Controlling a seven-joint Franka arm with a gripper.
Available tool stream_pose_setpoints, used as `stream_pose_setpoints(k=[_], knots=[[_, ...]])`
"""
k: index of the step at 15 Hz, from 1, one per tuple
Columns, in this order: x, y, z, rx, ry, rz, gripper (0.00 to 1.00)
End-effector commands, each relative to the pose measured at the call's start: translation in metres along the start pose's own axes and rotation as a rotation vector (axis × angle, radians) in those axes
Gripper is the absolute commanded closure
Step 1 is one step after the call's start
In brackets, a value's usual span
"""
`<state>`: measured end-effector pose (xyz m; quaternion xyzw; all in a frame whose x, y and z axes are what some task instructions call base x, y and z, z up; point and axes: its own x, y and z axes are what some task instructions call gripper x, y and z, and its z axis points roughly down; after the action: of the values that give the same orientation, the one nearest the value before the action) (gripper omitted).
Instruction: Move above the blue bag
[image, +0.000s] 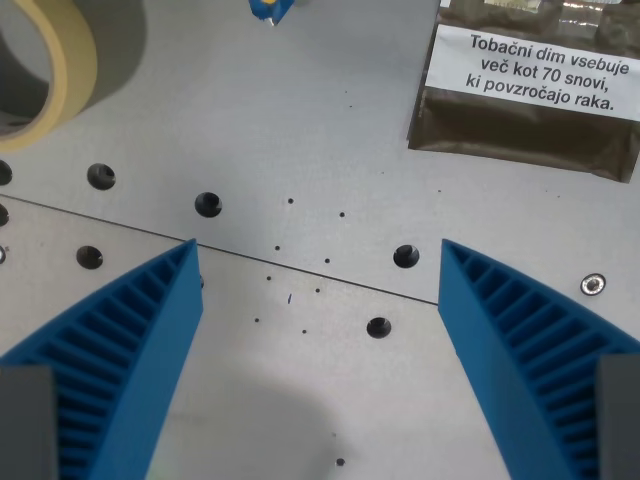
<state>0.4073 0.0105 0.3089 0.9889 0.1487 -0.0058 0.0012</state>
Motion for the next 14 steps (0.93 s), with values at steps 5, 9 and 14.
stream_pose_setpoints(k=[5, 9, 14], knots=[[0.0003, -0.0001, -0.0026, -0.002, 0.007, -0.007, 0.00], [0.0020, -0.0009, -0.0008, -0.001, 0.008, -0.043, 0.00], [0.0087, -0.0042, 0.0061, 0.002, 0.015, -0.120, 0.00]])
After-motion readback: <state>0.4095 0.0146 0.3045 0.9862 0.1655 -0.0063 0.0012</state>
